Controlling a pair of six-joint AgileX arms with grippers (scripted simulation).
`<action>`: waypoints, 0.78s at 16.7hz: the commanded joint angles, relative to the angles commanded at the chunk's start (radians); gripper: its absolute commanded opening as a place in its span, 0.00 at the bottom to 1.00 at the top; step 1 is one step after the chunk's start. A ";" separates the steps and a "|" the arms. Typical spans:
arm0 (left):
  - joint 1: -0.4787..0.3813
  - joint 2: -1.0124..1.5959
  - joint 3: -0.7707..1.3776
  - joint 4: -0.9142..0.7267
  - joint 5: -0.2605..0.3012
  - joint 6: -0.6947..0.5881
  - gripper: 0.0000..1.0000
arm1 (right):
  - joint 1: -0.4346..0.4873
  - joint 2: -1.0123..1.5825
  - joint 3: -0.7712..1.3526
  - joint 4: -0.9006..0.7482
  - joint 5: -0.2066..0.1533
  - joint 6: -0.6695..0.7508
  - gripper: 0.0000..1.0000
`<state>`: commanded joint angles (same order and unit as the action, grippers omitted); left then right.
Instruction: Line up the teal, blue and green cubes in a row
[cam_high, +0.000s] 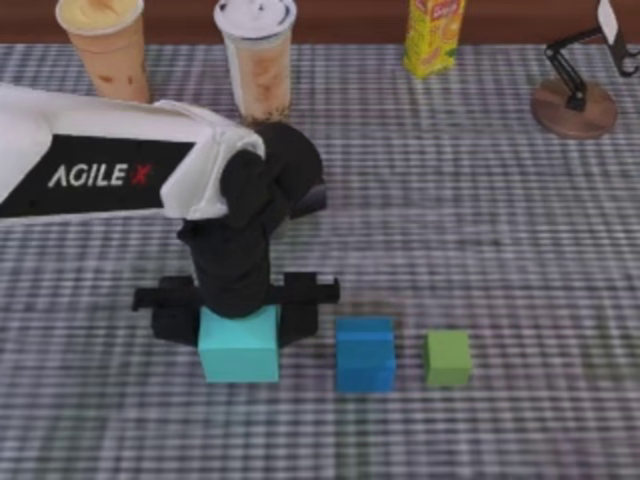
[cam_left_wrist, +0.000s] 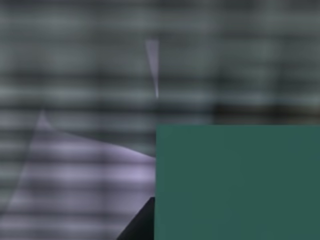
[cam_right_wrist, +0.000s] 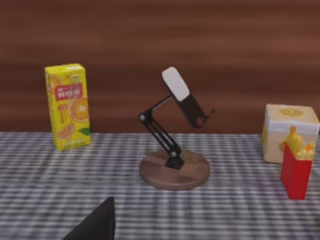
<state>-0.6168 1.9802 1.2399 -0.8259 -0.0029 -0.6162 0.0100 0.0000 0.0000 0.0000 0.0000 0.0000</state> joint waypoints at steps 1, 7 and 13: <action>0.000 0.000 0.000 0.000 0.000 0.000 0.00 | 0.000 0.000 0.000 0.000 0.000 0.000 1.00; 0.000 0.000 0.000 0.000 0.000 0.000 0.38 | 0.000 0.000 0.000 0.000 0.000 0.000 1.00; 0.000 0.000 0.000 0.000 0.000 0.000 0.83 | 0.000 0.000 0.000 0.000 0.000 0.000 1.00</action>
<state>-0.6168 1.9802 1.2399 -0.8259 -0.0029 -0.6162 0.0100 0.0000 0.0000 0.0000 0.0000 0.0000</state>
